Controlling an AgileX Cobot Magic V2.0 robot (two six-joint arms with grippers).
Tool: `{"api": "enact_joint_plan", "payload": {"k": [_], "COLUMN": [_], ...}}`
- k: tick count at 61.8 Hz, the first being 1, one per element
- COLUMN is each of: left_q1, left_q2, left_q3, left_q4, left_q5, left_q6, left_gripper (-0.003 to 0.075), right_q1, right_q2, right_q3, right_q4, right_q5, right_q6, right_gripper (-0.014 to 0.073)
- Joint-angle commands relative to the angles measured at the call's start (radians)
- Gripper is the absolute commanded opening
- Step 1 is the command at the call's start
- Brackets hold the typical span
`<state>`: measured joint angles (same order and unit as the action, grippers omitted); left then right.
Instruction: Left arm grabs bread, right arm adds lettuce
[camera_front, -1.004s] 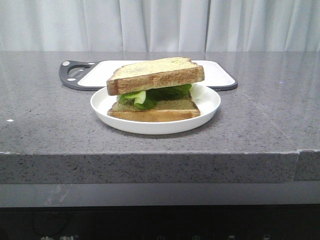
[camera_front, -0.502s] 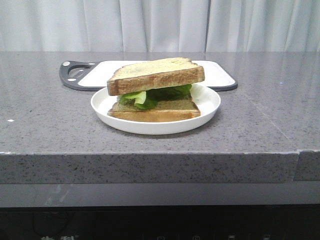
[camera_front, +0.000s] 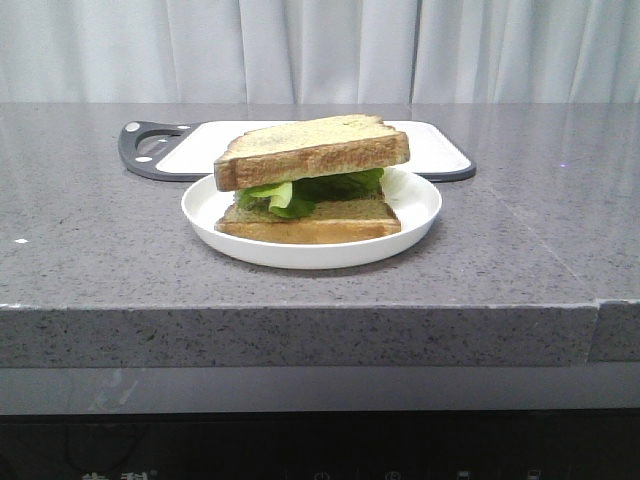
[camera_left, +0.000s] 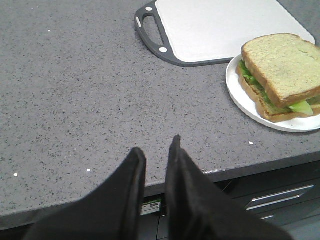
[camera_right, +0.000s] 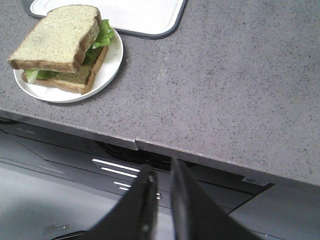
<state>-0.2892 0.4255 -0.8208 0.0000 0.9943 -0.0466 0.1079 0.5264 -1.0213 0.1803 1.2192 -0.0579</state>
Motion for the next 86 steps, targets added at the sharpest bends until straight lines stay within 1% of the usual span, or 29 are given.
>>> {"api": "enact_joint_plan", "payload": {"k": [1,3,4,6,30,38,43,54,60,65,72,86], "left_q1": [0.003,0.003,0.003,0.003,0.003,0.027,0.074,0.166,0.193,0.209,0.216,0.218], "left_q2": [0.009,0.009,0.009,0.009,0.007,-0.029,-0.078,-0.241,-0.312,-0.355,-0.382,-0.447], "left_q3": [-0.023,-0.023,-0.023,-0.023,-0.021,0.032,0.104,0.347,0.488,0.585,0.698,0.813], "left_q4": [-0.008,-0.008,-0.008,-0.008,-0.008,-0.006,0.019,0.019,0.013,0.000,-0.033,-0.035], "left_q5": [-0.066,-0.066,-0.066,-0.066,-0.069,-0.096,-0.171,-0.487,-0.658,-0.762,-0.890,-1.042], "left_q6": [-0.011,-0.009,-0.009,-0.009,-0.009,-0.006,-0.004,-0.004,-0.004,-0.004,-0.004,-0.004], "left_gripper": [-0.0022,-0.0020,-0.0020,-0.0020,-0.0020,-0.0020,-0.0020,-0.0020,-0.0020,-0.0020,-0.0020,-0.0020], "right_q1": [-0.004,-0.004,-0.004,-0.004,-0.004,-0.004,-0.004,-0.004,-0.004,-0.004,-0.004,-0.004], "right_q2": [0.007,0.007,0.007,0.007,0.007,0.007,0.007,0.007,0.007,0.007,0.007,0.007], "right_q3": [-0.028,-0.028,-0.028,-0.028,-0.028,-0.028,-0.028,-0.028,-0.028,-0.028,-0.028,-0.028], "right_q4": [-0.006,-0.004,-0.002,-0.001,-0.001,-0.001,-0.001,-0.001,-0.001,-0.001,-0.001,-0.001], "right_q5": [-0.046,-0.037,-0.034,-0.028,-0.025,-0.025,-0.025,-0.025,-0.025,-0.025,-0.025,-0.025], "right_q6": [0.000,0.000,0.000,0.000,0.000,0.000,0.000,0.000,0.000,0.000,0.000,0.000], "right_gripper": [-0.0090,-0.0120,-0.0122,-0.0113,-0.0118,-0.0118,-0.0118,-0.0118,-0.0118,-0.0118,-0.0118,-0.0118]}}
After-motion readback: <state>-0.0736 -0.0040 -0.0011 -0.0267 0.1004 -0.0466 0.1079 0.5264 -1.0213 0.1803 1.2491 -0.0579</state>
